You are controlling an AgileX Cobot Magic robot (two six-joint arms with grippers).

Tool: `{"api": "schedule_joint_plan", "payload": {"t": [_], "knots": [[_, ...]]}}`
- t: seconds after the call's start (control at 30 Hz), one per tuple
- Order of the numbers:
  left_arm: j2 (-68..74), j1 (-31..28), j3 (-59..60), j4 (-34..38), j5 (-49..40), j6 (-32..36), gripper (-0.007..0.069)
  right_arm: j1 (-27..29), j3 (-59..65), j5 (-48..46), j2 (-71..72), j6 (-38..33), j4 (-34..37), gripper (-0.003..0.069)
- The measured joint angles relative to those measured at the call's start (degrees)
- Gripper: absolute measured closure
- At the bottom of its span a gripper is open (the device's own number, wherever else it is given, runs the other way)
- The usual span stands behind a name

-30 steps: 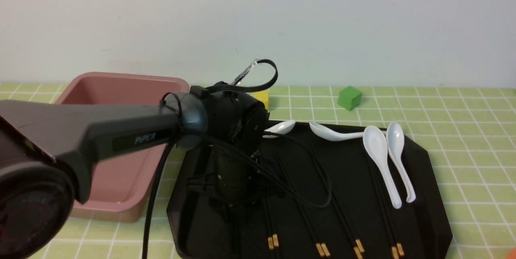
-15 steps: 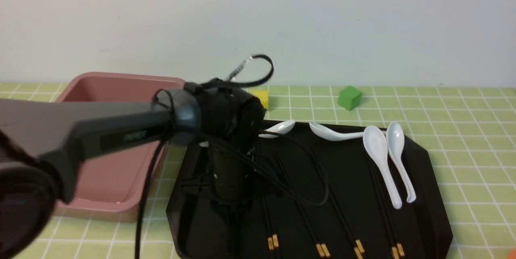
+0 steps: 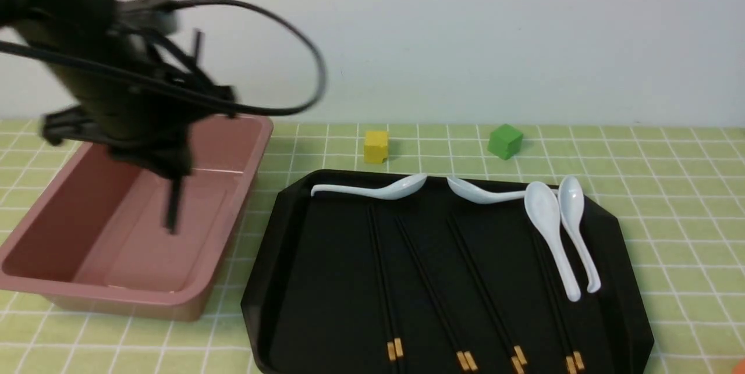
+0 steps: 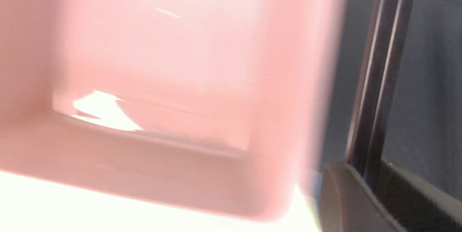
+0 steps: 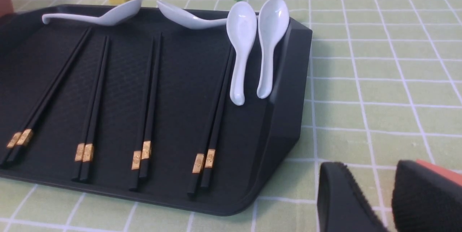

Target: On green tablecloth take chopsticks from black tray and put them in box.

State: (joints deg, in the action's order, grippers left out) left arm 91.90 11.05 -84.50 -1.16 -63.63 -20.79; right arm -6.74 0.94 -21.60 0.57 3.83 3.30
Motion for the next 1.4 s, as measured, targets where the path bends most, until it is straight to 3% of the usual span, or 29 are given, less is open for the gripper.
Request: {"api": "schedule_joint_plan", "payload": {"t": [0.1,0.27,0.53,0.77,0.9,1.07,1.23,1.4], "knots": [[2.6,-5.7,0.0,0.2,1.8,5.6,0.0543,0.0,0.0,0.0,0.0,0.0,0.0,0.0419],[9.6,-10.2,0.0,0.0,9.4,8.5,0.0543,0.0,0.0,0.0,0.0,0.0,0.0,0.0419],[18.9,-10.7,0.0,-6.0,14.7,10.5,0.0489,0.0,0.0,0.0,0.0,0.0,0.0,0.0419],[18.5,-10.6,0.0,-6.7,11.2,10.5,0.0400,0.0,0.0,0.0,0.0,0.0,0.0,0.0419],[14.6,-10.6,0.0,-6.6,7.6,10.5,0.0441,0.0,0.0,0.0,0.0,0.0,0.0,0.0419],[1.9,-10.6,0.0,-3.8,1.0,10.6,0.0624,0.0,0.0,0.0,0.0,0.0,0.0,0.0419],[-12.2,-10.6,3.1,-0.3,-0.5,11.6,0.0637,0.0,0.0,0.0,0.0,0.0,0.0,0.0419],[-31.2,-10.6,15.0,3.2,4.0,11.9,0.0637,0.0,0.0,0.0,0.0,0.0,0.0,0.0419]]}}
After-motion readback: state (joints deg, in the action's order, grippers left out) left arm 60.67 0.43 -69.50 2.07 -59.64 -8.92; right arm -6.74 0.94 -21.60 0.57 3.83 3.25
